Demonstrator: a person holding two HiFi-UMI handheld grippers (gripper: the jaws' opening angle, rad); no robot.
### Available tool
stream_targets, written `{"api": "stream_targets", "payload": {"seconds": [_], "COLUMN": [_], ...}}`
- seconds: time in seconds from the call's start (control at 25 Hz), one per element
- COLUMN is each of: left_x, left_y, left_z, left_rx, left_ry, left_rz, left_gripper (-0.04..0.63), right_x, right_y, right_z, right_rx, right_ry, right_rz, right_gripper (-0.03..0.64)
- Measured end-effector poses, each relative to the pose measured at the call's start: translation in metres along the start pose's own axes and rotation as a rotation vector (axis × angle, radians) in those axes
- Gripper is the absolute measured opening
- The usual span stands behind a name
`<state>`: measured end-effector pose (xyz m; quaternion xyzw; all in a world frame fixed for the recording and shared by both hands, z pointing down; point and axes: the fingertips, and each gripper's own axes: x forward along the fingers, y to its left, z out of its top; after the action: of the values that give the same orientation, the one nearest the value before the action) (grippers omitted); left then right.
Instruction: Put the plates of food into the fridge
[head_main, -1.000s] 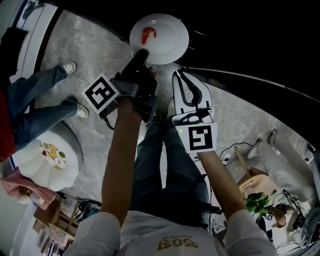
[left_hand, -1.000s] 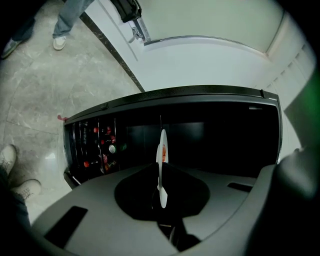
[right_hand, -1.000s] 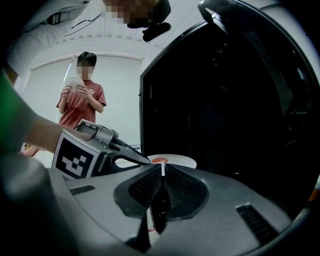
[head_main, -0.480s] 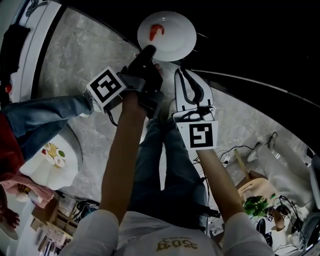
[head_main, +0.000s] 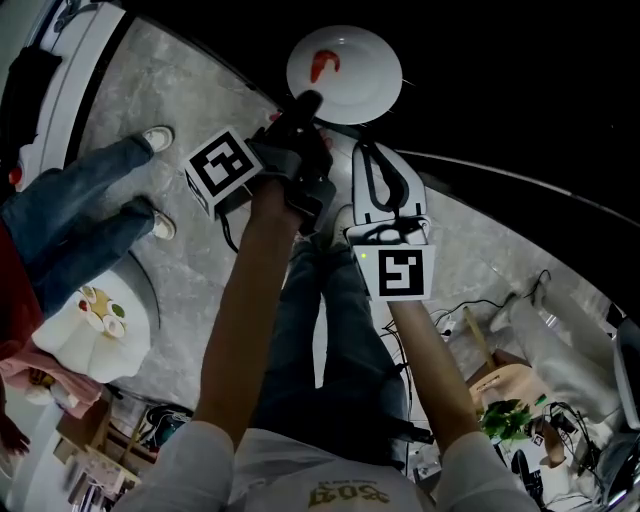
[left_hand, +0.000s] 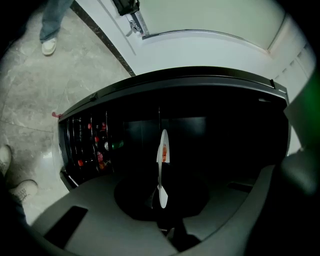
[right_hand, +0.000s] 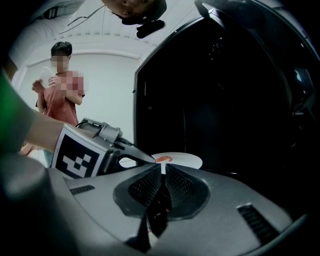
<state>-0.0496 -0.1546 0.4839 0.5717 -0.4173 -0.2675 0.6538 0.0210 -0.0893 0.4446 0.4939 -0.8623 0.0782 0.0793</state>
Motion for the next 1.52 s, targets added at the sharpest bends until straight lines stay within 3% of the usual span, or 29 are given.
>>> {"api": "stream_targets", "payload": {"seconds": [0.72,1.52], "left_x": [0.042,0.059], "left_y": [0.002,-0.006], "left_z": [0.01,0.02], "left_rx": [0.001,0.011], "left_ry": [0.015,0.047], "left_rz": [0.0,0.002], "left_gripper": [0.015,0.015], "right_x": [0.029,0.061], "right_y": [-0.019,-0.031], "right_z": [-0.011,0.004], "right_rx": [-0.014,-0.052], "right_ry": [0.023,0.026], "right_rz": [-0.022,-0.059], "right_gripper": [0.051,0.08]}}
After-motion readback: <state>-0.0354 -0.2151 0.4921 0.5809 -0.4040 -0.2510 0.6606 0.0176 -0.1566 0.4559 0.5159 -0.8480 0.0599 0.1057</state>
